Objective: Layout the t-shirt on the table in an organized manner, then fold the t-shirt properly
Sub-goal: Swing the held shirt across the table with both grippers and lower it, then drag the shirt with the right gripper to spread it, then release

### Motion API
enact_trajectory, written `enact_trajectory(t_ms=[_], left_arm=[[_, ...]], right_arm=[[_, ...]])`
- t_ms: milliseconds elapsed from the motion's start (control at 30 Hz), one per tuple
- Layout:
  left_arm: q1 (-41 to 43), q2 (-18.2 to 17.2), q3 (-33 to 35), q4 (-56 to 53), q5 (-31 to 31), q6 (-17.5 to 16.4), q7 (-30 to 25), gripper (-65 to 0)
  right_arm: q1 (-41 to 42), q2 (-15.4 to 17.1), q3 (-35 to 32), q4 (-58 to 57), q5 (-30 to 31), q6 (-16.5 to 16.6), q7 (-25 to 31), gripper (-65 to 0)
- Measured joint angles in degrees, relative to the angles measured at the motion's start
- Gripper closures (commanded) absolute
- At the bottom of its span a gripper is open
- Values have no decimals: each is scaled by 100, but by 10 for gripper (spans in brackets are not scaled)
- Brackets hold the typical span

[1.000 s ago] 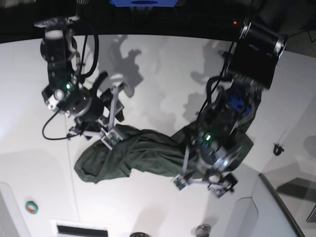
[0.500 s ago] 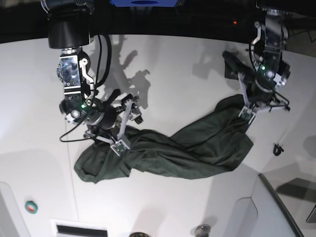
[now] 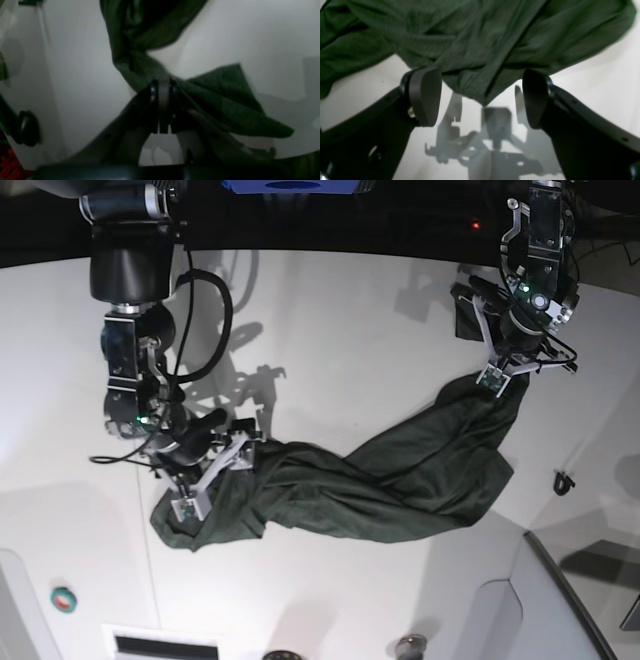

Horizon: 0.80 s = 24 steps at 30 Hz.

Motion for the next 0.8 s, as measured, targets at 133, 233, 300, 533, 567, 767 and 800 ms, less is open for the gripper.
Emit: enact_trajectory(t_ms=[133,233,300,533,567,767,800], left_arm=[[9,76,-7,4,0,0,15,0],[4,101,-9,4,-2,0,9,0],[20,101,-11,4,-2,0,2,0],[46,-42,0,-369,-2,-2,2,0],[52,-85,-2,-404,13,-2,7,0],[118,-210,-17,-391,15,0,2,0],[118,-212,-15,-391,15,0,0,0]], right_arm=[[236,-22,17,-741,-11,-13,-9,-434],[380,0,35,-966,0,-20,-4,-207],[415,2,39,-962,-15,-31,24,-41],[203,310,63,-76,17,2,-424,-5],[136,369,153,212,9,2,-625,-5],[15,737,651,1578,367,-2,-1727,-5],[4,798,726,1818,428,7,-1978,-5]])
